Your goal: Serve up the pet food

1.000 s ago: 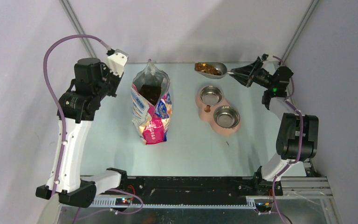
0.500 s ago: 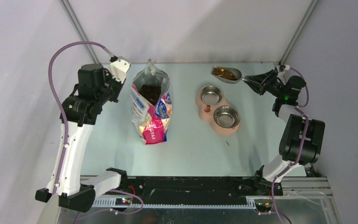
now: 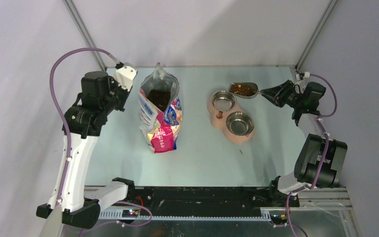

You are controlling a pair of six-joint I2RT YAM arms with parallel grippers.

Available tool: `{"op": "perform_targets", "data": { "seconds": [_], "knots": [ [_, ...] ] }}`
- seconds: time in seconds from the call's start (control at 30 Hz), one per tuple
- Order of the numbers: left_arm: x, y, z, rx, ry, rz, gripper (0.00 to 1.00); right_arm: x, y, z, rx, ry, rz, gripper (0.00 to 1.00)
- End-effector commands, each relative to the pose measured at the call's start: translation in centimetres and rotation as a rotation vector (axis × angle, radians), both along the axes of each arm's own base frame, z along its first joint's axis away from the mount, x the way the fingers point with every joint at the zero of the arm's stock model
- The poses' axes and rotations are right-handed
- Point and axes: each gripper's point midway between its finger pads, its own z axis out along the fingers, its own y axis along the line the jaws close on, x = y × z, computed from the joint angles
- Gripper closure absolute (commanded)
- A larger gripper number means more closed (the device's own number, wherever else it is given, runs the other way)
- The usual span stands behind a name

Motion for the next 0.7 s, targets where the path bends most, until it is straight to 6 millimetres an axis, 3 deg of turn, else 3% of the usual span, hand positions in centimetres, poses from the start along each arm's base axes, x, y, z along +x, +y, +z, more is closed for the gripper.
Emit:
{"op": "perform_targets", "data": {
  "seconds": [0.0, 0.5, 0.67],
  "knots": [
    [-0.5, -0.2, 0.9, -0.039, -0.037, -0.002, 1.0, 0.0, -0.9, 0.5, -0.155, -0.077, -0.046, 1.0],
    [-1.3, -0.7, -0.2, -0.09, -0.001, -0.018, 1.0, 1.7, 1.2, -0.7, -0.421, -0.116, -0.066, 1.0],
    [-1.4, -0.6, -0.3, -0.105, 0.003, -0.008, 1.0, 1.7, 2.3, -0.3, -0.521, -0.165, -0.039, 1.0]
  ]
}}
